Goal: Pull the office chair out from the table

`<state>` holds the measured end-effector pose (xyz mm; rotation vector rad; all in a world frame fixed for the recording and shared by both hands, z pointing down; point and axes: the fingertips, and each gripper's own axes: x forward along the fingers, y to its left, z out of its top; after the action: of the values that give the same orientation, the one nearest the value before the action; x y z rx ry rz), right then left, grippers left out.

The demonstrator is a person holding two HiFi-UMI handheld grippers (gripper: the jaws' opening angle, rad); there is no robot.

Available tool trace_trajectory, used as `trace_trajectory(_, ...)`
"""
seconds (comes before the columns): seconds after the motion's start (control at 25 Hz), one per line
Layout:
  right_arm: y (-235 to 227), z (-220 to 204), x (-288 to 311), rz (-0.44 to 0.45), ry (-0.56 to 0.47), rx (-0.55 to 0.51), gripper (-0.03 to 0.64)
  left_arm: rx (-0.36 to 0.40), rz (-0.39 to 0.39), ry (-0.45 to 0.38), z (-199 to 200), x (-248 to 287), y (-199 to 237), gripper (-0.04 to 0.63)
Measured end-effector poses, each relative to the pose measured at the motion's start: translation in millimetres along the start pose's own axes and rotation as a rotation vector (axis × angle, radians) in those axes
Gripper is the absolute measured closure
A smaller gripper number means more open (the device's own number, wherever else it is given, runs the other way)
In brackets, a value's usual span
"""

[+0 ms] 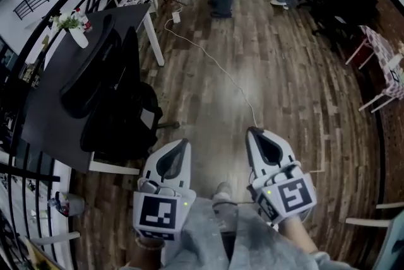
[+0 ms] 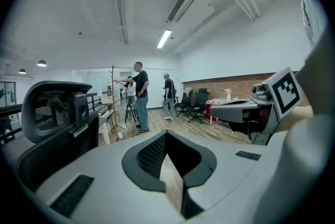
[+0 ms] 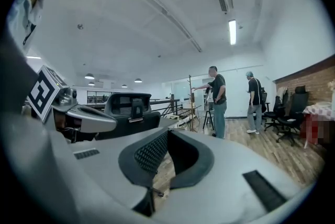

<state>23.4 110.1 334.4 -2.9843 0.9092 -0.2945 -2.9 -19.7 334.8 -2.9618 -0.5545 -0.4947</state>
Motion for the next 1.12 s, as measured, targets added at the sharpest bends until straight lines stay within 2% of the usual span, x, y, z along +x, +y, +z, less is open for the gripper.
trace_trajectory(0.24, -36, 3, 18, 0.088, -0.007, -0.009, 0.618, 0.024, 0.064, 0.005, 14, 30, -4, 0.584)
trace_trajectory(0.44, -48, -3, 34, 0.15, 0.016, -0.009, 0.618, 0.012, 0.15, 0.016, 15, 41, 7, 0.584)
trace_trajectory(0.72, -53, -10, 66, 0.217, 0.031, -0.026, 0.618, -0.011, 0.23, 0.016, 15, 55, 28, 0.584)
trace_trajectory(1.12, -47, 12, 151, 0.338, 0.019, -0.11, 0.618, -0.05, 0.304, -0.006, 29, 94, 82, 0.584)
